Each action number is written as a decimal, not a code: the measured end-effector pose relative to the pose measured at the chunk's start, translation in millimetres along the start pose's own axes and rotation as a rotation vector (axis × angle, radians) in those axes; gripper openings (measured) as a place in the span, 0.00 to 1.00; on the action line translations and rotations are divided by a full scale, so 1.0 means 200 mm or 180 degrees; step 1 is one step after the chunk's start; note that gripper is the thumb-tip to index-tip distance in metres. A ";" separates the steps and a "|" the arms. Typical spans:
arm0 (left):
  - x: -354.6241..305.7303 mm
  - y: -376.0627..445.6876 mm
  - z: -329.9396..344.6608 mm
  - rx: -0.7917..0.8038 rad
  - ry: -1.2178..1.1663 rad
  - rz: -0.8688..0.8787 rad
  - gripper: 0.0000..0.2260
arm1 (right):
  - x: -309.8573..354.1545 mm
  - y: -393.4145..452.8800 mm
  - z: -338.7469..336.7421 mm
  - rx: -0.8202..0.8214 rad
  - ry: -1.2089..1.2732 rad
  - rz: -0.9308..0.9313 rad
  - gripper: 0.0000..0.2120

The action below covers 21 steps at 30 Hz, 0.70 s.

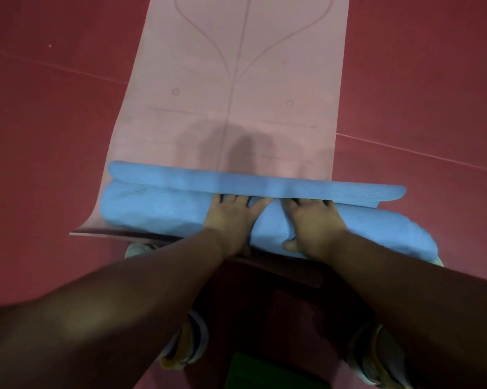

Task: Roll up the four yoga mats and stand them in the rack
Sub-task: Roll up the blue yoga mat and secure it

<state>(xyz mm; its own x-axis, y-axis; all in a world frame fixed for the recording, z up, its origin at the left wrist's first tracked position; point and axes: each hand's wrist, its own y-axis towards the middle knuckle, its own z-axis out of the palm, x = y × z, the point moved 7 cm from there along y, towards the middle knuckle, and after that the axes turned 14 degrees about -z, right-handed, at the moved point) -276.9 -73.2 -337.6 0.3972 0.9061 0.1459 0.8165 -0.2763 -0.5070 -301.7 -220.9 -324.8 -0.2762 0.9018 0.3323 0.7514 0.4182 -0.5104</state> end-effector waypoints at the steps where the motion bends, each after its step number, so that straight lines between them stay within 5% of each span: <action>1: 0.00 0.01 0.00 -0.0050 -0.0071 0.0009 0.61 | 0.01 -0.02 0.02 -0.0083 -0.0122 0.0016 0.52; 5: 0.00 0.07 -0.08 -0.0073 -0.0267 0.0173 0.53 | 0.01 -0.05 0.08 -0.0091 -0.0585 0.0239 0.64; 13: 0.04 0.11 -0.13 0.0913 -0.0839 0.0263 0.48 | 0.01 -0.05 0.08 0.0124 -0.0679 0.0199 0.66; 21: 0.03 -0.04 -0.15 -0.0202 -0.0685 0.0244 0.38 | 0.01 0.00 0.02 0.0102 -0.0654 0.0084 0.55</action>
<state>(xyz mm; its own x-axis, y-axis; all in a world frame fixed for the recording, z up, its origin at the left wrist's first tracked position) -269.2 -74.1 -307.2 0.3660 0.9273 -0.0789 0.8148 -0.3603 -0.4543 -305.2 -219.5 -326.9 -0.3756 0.9143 0.1515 0.7414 0.3945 -0.5428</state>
